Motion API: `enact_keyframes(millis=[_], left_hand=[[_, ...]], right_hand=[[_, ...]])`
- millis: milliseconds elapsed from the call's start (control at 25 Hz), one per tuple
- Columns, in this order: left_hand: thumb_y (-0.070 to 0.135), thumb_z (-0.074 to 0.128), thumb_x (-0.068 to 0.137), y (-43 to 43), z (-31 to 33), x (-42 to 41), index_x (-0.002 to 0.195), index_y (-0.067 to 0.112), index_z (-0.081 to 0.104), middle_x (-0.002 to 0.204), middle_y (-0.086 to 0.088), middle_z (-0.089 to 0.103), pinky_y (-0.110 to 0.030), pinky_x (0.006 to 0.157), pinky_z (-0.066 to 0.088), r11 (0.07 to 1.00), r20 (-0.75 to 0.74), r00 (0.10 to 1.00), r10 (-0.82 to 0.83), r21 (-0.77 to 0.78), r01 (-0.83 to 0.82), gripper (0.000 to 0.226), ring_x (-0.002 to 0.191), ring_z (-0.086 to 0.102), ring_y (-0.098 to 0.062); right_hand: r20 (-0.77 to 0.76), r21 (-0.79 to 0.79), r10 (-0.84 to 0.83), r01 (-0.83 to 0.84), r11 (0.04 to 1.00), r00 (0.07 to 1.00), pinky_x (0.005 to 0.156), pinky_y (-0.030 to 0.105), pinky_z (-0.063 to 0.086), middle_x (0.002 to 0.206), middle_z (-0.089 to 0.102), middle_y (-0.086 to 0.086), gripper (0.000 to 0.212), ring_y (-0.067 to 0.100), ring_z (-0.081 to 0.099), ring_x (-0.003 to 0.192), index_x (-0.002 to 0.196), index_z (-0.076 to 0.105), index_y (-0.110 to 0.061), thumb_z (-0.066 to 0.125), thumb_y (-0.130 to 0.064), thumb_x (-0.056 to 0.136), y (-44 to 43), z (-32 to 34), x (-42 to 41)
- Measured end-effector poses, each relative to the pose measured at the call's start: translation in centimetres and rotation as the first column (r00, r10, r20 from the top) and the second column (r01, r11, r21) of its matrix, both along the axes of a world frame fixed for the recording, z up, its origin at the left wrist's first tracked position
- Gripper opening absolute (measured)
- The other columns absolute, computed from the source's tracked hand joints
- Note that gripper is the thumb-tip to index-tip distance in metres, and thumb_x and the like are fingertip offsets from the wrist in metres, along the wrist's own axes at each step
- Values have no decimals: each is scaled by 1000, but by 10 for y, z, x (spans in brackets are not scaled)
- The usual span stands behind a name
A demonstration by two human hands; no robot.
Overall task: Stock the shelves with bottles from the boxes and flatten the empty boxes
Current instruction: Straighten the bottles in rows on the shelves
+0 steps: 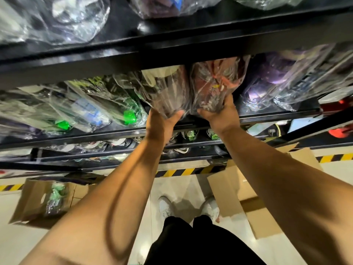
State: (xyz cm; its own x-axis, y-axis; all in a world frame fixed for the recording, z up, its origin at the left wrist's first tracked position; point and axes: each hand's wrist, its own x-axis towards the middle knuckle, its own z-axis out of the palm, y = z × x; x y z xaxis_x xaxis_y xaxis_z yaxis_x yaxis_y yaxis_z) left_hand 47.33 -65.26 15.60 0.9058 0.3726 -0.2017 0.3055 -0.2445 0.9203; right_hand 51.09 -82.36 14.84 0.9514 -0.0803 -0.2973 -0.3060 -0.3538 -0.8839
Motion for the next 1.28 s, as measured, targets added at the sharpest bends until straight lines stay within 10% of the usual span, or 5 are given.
enact_keyframes(millis=[360,480,760,1000,1280], left_hand=[[50,88,59,-18,-5,-28,141,20,38,130,-2,54,-40,105,45,946,-160,970,183,296,-130,101,119,54,-20],[27,89,69,-61,-8,-75,119,6,54,104,-8,57,-48,85,51,921,-54,968,246,323,-216,65,93,57,-26],[31,84,77,-161,13,-38,136,19,45,135,-3,47,-28,97,45,933,-94,934,-344,76,351,72,118,52,-16],[43,87,69,-206,22,51,150,13,23,150,-12,36,-31,104,38,961,-161,964,-212,145,236,108,136,41,-28],[47,85,72,-212,6,78,112,2,64,108,-7,70,-23,72,47,965,-170,968,-186,154,213,63,100,67,-21]], right_hand=[[-66,86,-2,8,996,998,111,33,41,147,39,2,109,15,48,130,148,30,-26,93,-31,59,-11,2,-14],[-88,59,-36,41,997,995,88,6,44,138,43,1,80,4,58,104,144,39,-18,83,-13,77,-39,7,-40],[84,-167,-354,363,917,931,88,28,46,121,50,7,58,18,55,100,131,47,-13,77,-25,83,-148,11,-35],[137,-236,-270,296,926,953,109,37,40,137,50,9,100,23,47,130,140,40,-13,89,-50,60,-187,-1,28],[155,-123,-309,328,937,939,95,38,55,120,66,-3,106,14,65,111,135,48,-22,85,-64,45,-192,-24,65]])
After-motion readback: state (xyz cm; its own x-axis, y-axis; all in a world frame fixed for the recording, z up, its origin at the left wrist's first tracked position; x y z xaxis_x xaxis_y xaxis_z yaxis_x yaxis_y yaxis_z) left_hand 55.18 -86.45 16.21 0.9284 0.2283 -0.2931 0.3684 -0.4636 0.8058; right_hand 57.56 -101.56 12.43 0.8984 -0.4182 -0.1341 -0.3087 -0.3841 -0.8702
